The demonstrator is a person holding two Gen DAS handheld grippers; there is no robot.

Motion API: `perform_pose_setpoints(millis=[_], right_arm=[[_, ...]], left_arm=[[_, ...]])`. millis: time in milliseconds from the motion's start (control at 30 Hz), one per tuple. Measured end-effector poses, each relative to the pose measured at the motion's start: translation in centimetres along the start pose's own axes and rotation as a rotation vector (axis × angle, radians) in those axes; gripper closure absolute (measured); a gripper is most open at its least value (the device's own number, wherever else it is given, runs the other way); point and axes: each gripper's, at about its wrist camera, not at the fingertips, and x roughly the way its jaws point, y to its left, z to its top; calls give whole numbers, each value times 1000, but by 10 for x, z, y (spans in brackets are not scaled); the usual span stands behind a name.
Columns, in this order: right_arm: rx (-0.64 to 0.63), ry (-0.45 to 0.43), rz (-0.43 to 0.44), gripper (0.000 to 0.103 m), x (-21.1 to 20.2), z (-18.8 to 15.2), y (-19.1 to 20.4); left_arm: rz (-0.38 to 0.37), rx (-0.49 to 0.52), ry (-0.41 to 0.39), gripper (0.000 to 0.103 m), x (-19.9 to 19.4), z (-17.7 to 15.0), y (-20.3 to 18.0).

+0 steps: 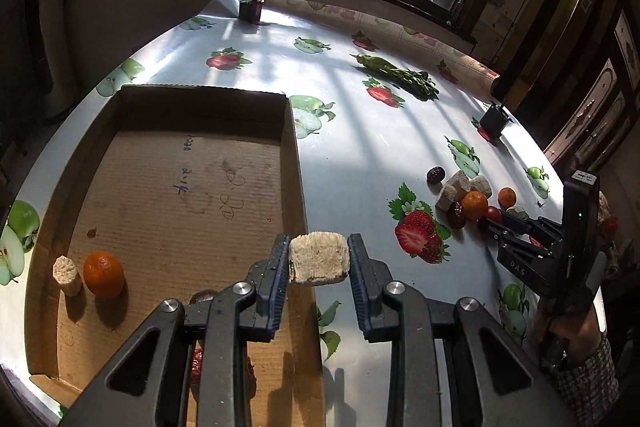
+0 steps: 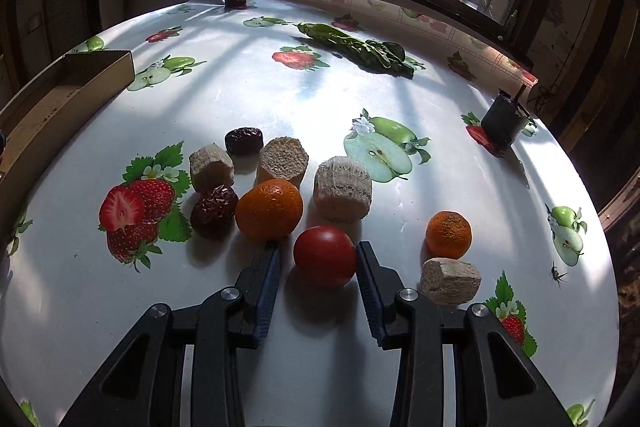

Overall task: Organize fruits
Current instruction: 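Carry the yam piece into the box with left tool while right tool grasps and drops in the tomato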

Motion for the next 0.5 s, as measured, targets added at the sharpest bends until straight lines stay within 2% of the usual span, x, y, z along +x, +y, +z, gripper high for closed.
perform_pose_setpoints(millis=[133, 200, 267, 300, 433, 500], right_arm=[[104, 1, 47, 71, -20, -2, -12], [181, -9, 143, 71, -39, 2, -15], [239, -21, 284, 71, -57, 10, -6], [244, -31, 348, 71, -65, 16, 5], [164, -46, 514, 70, -77, 46, 77], [93, -42, 564, 70, -75, 58, 120]], left_arm=[[22, -40, -27, 75, -15, 13, 30], [71, -50, -48, 75, -23, 21, 49], [126, -67, -55, 75, -28, 27, 69], [147, -80, -48, 75, -28, 29, 80], [205, -105, -15, 75, -22, 34, 115], [221, -107, 9, 75, -15, 34, 124]])
